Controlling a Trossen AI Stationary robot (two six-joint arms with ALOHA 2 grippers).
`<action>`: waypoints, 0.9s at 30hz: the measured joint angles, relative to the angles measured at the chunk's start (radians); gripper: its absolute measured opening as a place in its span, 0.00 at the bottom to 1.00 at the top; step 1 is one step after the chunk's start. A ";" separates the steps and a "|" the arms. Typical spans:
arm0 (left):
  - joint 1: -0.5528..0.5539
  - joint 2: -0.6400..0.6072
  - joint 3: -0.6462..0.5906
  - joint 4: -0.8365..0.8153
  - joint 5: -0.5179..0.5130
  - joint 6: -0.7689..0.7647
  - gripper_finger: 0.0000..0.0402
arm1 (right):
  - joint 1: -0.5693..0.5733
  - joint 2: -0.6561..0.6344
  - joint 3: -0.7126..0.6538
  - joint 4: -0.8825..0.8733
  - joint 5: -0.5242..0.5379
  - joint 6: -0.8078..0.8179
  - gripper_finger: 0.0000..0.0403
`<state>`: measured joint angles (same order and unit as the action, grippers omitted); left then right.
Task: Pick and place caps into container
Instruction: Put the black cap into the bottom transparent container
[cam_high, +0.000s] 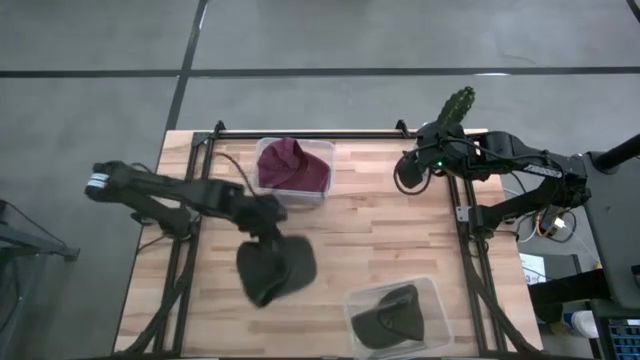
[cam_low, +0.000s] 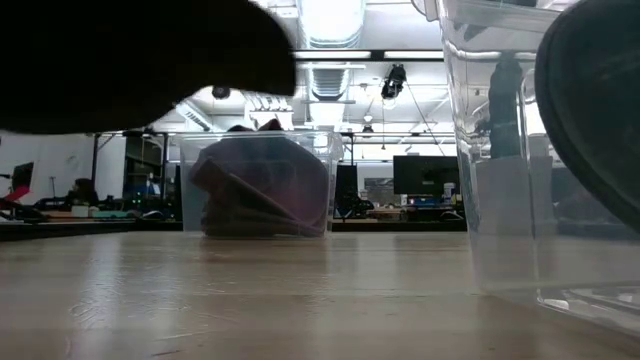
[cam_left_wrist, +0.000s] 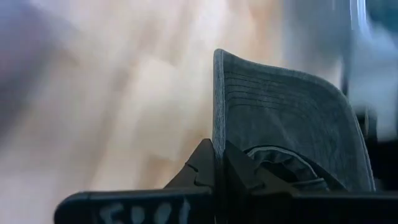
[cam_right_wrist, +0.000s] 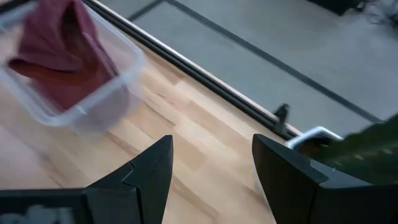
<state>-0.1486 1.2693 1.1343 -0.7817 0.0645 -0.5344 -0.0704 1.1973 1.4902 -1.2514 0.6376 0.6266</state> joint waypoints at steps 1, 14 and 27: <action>0.009 -0.030 0.000 0.001 -0.044 -0.022 0.01 | 0.001 0.000 0.000 0.016 -0.009 0.000 0.53; 0.030 -0.239 0.009 0.025 -0.686 -0.168 0.01 | 0.001 0.000 -0.006 0.432 -0.177 0.003 0.53; 0.031 -0.265 0.019 0.423 -0.957 0.103 0.01 | 0.026 0.036 -0.026 0.824 -0.283 0.066 0.53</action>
<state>-0.1179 1.0046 1.1530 -0.3587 -0.8929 -0.4314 -0.0443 1.2337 1.4639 -0.4274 0.3542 0.6926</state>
